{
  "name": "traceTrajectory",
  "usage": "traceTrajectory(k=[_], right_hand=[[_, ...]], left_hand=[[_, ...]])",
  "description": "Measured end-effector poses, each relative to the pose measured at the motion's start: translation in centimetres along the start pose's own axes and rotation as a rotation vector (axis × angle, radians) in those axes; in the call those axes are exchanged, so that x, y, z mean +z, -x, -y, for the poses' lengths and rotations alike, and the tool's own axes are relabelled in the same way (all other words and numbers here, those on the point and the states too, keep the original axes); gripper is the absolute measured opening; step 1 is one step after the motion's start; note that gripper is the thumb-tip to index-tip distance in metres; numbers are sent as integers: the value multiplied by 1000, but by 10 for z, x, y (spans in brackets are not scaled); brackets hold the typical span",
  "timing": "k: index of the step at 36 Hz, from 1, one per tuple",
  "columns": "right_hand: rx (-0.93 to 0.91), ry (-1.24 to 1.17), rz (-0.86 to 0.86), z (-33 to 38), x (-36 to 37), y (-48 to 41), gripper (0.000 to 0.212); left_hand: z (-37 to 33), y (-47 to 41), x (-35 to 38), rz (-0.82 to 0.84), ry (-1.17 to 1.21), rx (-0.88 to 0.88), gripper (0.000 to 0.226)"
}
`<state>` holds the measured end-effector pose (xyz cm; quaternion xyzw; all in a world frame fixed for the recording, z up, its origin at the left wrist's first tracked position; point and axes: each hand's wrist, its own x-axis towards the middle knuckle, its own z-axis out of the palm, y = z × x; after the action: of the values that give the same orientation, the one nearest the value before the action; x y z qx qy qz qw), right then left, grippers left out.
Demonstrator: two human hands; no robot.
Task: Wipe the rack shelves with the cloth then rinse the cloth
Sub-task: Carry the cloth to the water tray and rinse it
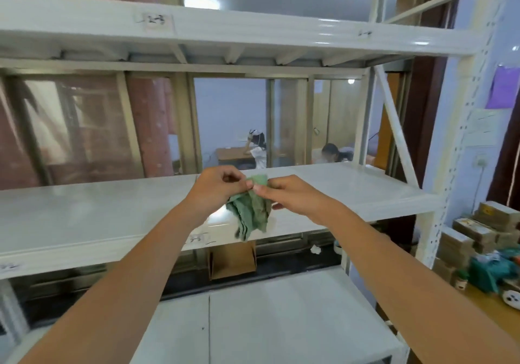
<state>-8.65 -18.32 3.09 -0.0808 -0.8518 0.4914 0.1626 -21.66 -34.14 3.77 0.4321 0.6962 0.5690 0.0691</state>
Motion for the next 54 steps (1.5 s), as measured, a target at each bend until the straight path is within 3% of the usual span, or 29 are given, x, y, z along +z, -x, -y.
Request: traceTrajectory(k=[3, 6, 9, 12, 17, 19, 22, 27, 31, 35, 39, 41, 44, 47, 50, 54], right_hand=[[-81, 72, -40, 22, 38, -12, 18], [-159, 114, -93, 42, 70, -24, 24], [-211, 133, -133, 61, 94, -32, 12], [-215, 82, -141, 76, 110, -41, 16], [-203, -9, -125, 100, 123, -46, 16], [-200, -24, -93, 106, 127, -46, 19], [-208, -26, -56, 109, 128, -44, 24], [-187, -63, -19, 112, 120, -40, 17], [-148, -130, 12, 118, 116, -41, 21], [-90, -170, 27, 125, 113, -42, 24], [-92, -81, 76, 127, 116, -39, 38], [-103, -68, 44, 127, 118, -39, 36], [-76, -185, 15, 125, 115, -36, 27], [-33, -221, 10, 121, 108, -31, 19], [-7, -198, -22, 116, 101, -26, 13], [61, -209, -104, 106, 87, -15, 13]], left_hand=[[10, 11, -42, -32, -67, 81, 12], [13, 24, -78, -67, -111, 130, 11], [9, 38, -106, -40, -194, 163, 13], [6, 48, -128, -49, -191, 163, 14], [0, 64, -151, 3, -109, -45, 50], [2, 66, -157, 11, -112, -94, 45], [3, 68, -169, -38, -68, -107, 21], [1, 71, -189, 25, 254, -146, 39], [-1, 69, -189, 38, 357, -144, 37], [1, 66, -187, -60, 370, -130, 26], [2, 61, -186, -126, 384, -103, 17], [0, 62, -185, -96, 392, -90, 25], [1, 65, -186, 77, 424, -117, 38], [5, 66, -179, 216, 339, -197, 31], [6, 62, -156, 238, 367, -251, 27], [10, 45, -118, 151, 541, -323, 32]])
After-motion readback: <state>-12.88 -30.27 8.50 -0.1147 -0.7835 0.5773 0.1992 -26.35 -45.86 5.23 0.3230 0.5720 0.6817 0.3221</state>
